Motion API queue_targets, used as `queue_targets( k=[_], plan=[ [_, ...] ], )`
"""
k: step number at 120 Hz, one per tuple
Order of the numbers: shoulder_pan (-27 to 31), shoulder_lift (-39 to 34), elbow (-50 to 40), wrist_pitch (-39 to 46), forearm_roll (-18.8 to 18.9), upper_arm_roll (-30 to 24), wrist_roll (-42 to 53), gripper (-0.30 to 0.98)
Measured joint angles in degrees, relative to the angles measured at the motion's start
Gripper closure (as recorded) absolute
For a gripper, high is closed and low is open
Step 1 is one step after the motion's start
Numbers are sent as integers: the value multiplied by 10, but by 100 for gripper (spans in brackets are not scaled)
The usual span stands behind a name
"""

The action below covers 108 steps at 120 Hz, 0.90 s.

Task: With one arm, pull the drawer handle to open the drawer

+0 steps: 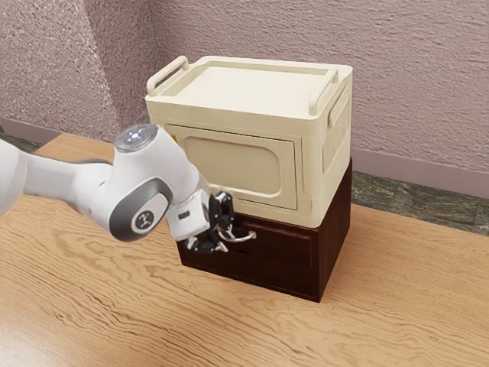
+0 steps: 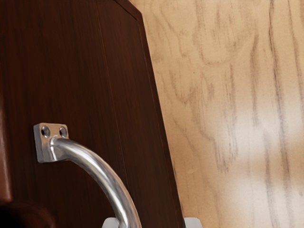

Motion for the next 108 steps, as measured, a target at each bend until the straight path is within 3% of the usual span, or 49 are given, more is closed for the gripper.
queue_targets(
  k=[25, 65, 108],
  plan=[
    [-18, -25, -32, 0, -7, -1, -7, 67],
    [-55, -128, -114, -1, -19, -1, -31, 71],
    [-81, -189, -174, -6, -73, -2, -47, 69]
  ],
)
